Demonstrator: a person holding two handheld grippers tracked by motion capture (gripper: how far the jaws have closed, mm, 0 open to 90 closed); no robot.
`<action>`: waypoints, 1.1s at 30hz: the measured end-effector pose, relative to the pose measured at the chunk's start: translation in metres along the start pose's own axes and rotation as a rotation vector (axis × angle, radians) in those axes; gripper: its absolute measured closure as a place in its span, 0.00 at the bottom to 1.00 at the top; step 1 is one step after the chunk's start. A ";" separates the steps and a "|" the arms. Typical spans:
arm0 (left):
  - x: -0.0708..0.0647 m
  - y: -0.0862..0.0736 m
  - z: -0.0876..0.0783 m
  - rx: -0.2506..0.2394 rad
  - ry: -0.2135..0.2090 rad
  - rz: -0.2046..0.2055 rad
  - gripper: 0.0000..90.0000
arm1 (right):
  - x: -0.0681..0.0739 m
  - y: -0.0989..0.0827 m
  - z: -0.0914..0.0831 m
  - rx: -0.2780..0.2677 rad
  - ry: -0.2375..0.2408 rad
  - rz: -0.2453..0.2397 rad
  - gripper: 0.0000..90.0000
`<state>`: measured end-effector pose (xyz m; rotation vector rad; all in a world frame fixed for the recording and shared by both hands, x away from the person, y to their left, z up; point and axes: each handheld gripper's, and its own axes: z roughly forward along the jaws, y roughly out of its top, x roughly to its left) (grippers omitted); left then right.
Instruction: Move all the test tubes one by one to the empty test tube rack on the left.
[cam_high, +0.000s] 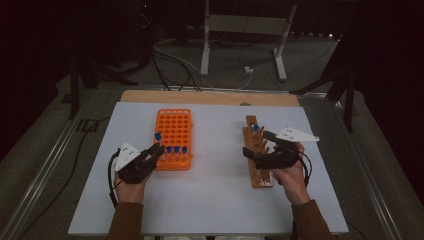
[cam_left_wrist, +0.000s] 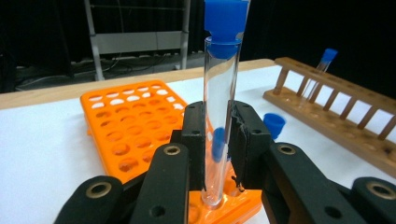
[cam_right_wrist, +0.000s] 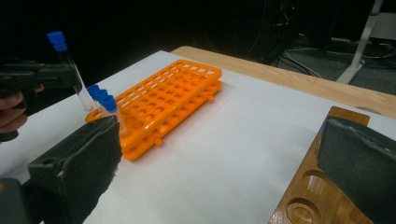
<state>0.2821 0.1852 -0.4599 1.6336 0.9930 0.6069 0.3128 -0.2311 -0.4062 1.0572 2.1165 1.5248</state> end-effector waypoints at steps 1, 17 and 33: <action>0.001 -0.001 0.001 0.004 0.004 -0.001 0.87 | 0.000 0.000 0.000 0.000 -0.001 -0.002 0.00; 0.007 -0.017 0.015 0.058 0.051 -0.007 0.87 | 0.000 0.000 0.000 -0.001 0.001 -0.002 0.00; 0.005 -0.031 0.021 0.136 0.062 -0.004 0.87 | -0.001 0.000 -0.002 -0.003 0.002 0.001 0.00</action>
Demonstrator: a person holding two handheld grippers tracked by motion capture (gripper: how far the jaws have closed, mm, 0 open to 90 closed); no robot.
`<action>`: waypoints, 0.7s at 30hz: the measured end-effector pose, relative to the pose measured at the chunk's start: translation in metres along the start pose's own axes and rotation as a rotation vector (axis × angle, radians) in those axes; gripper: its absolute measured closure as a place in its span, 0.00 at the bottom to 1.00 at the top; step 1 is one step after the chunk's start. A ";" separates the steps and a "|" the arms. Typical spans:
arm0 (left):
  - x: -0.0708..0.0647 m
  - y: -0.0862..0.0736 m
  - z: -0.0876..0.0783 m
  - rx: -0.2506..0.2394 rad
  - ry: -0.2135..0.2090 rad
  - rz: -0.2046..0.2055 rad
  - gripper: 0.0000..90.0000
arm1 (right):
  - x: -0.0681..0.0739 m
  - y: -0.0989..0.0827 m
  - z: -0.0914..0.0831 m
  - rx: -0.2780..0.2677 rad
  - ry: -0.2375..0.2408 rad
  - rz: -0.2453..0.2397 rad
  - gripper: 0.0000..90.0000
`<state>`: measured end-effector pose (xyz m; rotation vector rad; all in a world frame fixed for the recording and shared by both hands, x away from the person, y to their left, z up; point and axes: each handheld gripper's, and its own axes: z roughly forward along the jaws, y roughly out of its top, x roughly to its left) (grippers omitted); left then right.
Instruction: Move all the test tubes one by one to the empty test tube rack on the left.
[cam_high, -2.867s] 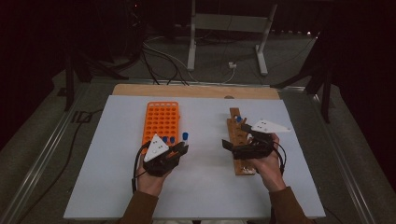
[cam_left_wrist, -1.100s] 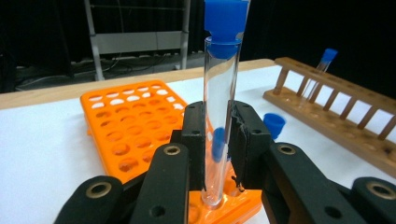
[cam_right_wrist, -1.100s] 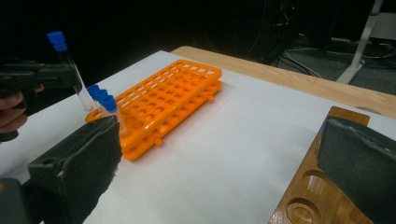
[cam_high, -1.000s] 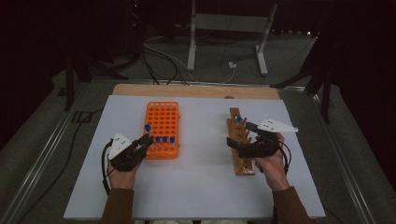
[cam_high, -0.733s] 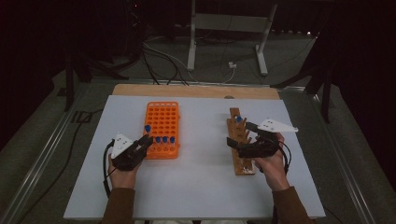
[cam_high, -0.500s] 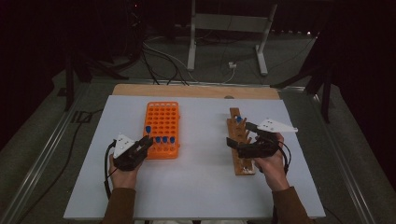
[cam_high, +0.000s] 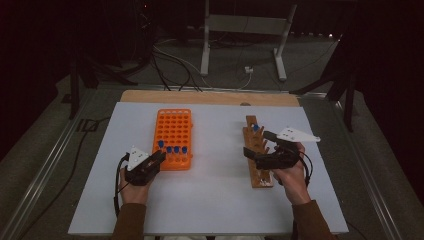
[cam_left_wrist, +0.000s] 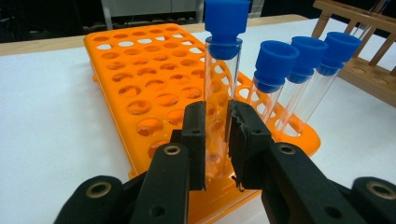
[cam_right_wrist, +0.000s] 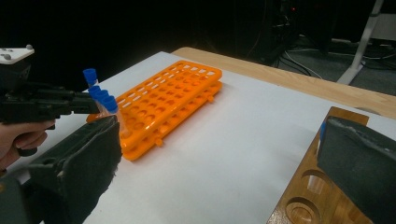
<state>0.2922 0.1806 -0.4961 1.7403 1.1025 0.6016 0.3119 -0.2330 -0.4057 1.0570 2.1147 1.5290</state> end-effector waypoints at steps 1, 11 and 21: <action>0.000 0.000 0.000 0.002 -0.001 0.002 0.87 | 0.000 0.000 0.000 -0.001 0.000 0.001 0.00; -0.002 -0.003 0.000 0.040 0.007 0.039 0.87 | 0.000 -0.001 0.001 0.002 0.000 -0.001 0.00; -0.006 -0.004 0.003 0.101 0.019 0.071 0.87 | -0.002 -0.002 0.001 0.003 -0.001 0.003 0.00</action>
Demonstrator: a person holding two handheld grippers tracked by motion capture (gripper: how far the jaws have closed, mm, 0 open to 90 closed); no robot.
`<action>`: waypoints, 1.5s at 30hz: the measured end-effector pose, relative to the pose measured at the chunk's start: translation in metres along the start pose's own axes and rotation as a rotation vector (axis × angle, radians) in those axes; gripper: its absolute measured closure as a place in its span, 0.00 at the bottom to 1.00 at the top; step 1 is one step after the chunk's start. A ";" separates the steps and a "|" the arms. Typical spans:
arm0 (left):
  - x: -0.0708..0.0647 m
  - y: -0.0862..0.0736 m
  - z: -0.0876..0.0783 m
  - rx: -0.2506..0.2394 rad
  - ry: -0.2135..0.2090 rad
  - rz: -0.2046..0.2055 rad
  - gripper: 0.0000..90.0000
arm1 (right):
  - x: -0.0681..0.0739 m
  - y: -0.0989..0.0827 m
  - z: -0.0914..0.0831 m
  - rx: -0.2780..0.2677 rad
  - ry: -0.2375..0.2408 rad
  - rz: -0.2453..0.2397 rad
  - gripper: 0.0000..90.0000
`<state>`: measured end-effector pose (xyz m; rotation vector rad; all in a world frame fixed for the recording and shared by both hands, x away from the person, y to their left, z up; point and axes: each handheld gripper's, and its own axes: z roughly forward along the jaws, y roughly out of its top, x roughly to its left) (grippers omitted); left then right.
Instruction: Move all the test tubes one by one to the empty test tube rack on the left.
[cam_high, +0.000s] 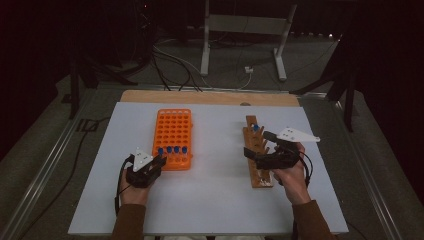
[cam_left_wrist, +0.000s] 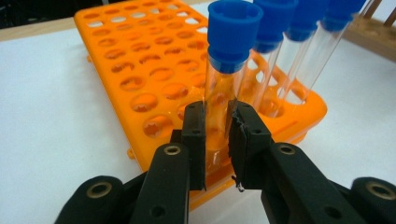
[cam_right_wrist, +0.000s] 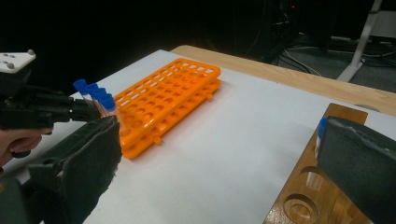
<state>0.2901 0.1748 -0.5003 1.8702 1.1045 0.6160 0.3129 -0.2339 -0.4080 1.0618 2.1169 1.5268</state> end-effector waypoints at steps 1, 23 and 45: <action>0.000 0.000 0.000 0.002 -0.001 -0.002 0.87 | 0.000 0.000 0.000 0.000 0.000 -0.001 0.00; 0.007 0.008 -0.016 -0.083 -0.113 -0.100 0.55 | -0.003 0.006 -0.005 -0.013 -0.031 -0.002 0.00; 0.000 0.024 -0.030 -0.156 -0.124 -0.132 0.01 | -0.036 0.018 0.026 0.034 -0.154 0.019 0.09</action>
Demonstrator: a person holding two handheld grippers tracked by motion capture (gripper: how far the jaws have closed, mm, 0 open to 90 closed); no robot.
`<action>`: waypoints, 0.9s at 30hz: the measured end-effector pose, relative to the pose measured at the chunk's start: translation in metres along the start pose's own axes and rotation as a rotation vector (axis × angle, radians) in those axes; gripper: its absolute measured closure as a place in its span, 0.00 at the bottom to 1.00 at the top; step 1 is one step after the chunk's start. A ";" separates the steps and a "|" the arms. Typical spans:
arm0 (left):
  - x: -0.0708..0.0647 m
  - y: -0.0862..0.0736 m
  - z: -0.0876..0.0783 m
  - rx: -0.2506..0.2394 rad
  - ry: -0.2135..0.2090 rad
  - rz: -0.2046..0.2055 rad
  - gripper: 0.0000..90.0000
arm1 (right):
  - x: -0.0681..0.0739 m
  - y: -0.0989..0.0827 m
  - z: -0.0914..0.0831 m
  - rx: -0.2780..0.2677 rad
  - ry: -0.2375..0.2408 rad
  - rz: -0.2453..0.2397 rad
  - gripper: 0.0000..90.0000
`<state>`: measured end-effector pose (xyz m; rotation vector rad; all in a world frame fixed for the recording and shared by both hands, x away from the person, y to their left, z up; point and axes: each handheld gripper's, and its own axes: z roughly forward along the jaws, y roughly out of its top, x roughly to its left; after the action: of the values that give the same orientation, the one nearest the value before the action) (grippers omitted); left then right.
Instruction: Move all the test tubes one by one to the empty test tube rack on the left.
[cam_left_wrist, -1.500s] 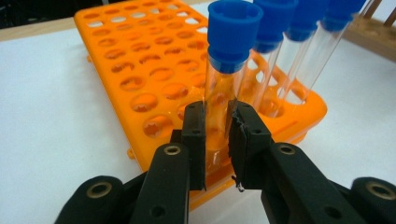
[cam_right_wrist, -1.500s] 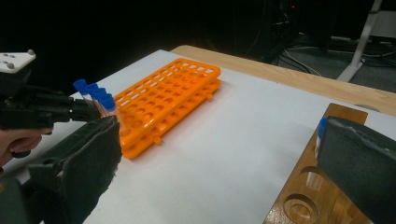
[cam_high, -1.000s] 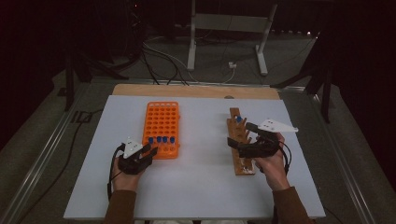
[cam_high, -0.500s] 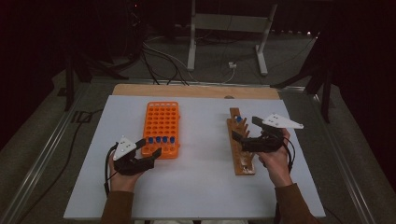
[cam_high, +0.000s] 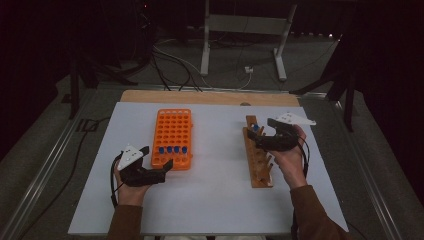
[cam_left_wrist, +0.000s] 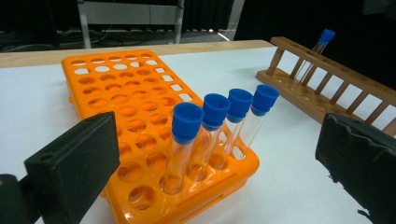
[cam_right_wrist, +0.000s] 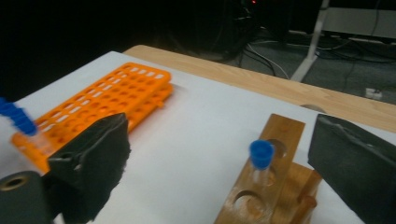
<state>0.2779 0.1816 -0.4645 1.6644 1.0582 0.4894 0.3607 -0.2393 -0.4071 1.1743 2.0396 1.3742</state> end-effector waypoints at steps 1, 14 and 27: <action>0.000 0.000 0.000 0.000 -0.001 -0.002 0.01 | -0.002 0.000 0.004 0.011 -0.010 -0.001 0.10; 0.000 -0.001 0.002 0.013 -0.005 -0.021 0.01 | -0.017 -0.010 0.034 0.088 -0.064 0.001 0.60; 0.001 -0.001 0.002 0.029 0.025 -0.031 0.01 | -0.025 -0.022 0.047 0.142 -0.109 0.026 0.82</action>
<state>0.2797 0.1815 -0.4668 1.6685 1.1128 0.4777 0.3990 -0.2377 -0.4494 1.3100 2.0788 1.1664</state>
